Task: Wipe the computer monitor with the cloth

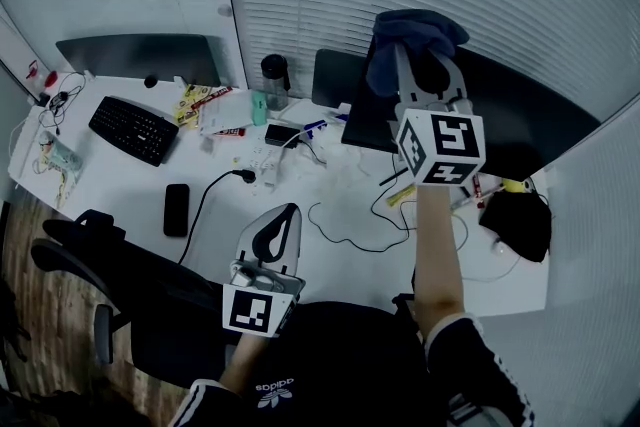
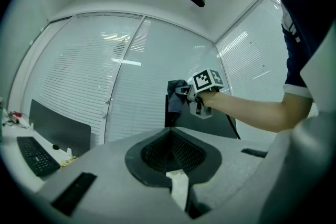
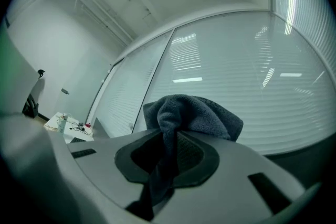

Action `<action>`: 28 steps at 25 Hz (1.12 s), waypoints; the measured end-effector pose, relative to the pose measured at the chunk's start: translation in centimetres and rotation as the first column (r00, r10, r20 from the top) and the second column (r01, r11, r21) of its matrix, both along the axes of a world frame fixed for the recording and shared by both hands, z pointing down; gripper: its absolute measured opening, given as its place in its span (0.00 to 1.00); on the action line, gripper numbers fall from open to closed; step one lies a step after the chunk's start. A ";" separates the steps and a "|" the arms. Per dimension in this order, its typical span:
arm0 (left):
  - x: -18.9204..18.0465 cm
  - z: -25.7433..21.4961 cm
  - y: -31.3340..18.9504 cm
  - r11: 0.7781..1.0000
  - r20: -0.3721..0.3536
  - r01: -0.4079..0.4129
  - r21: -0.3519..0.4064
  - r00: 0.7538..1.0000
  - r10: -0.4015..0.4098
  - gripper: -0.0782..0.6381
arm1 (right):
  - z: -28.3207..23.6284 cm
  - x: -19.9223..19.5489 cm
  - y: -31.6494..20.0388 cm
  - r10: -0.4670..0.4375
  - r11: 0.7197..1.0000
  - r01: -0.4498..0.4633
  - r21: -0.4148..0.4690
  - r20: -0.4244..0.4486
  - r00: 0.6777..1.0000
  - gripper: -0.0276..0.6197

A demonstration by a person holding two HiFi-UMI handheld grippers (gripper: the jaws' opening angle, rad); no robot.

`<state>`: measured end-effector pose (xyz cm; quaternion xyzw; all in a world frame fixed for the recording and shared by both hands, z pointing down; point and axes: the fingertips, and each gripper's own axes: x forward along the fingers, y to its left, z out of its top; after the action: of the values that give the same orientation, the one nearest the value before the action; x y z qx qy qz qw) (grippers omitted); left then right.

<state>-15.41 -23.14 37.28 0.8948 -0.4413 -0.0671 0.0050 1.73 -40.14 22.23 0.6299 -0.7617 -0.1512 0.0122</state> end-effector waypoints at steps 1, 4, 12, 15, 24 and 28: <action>0.3 0.0 0.1 1.000 0.000 -0.008 0.001 1.000 0.008 0.12 | -0.3 0.6 0.8 0.000 1.000 0.000 0.009 0.005 1.000 0.11; 1.2 -0.3 0.3 1.000 -0.005 -0.030 0.010 1.000 0.030 0.12 | -1.1 2.7 3.4 0.016 1.000 -0.016 0.026 0.014 1.000 0.11; 5.0 -1.1 2.6 0.995 0.004 -0.099 0.032 0.995 0.099 0.12 | -2.2 9.7 13.6 0.091 0.993 -0.088 0.074 -0.035 0.995 0.11; 7.0 -0.6 4.6 0.991 0.037 -0.132 0.021 0.991 0.131 0.12 | -1.8 12.4 18.5 0.127 0.990 -0.123 0.072 -0.047 0.991 0.11; 14.1 0.0 13.7 0.981 0.062 -0.196 0.000 0.979 0.195 0.12 | 3.3 21.1 33.3 0.236 0.971 -0.236 -0.021 -0.005 0.972 0.11; 17.1 0.4 19.0 0.975 0.066 -0.221 -0.021 0.973 0.222 0.12 | 5.2 23.5 40.2 0.255 0.965 -0.254 -0.065 0.018 0.967 0.11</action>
<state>1.64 -4.13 37.69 0.9401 -0.3393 -0.0328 0.0036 25.24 0.08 27.44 0.7238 -0.6789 -0.1164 0.0409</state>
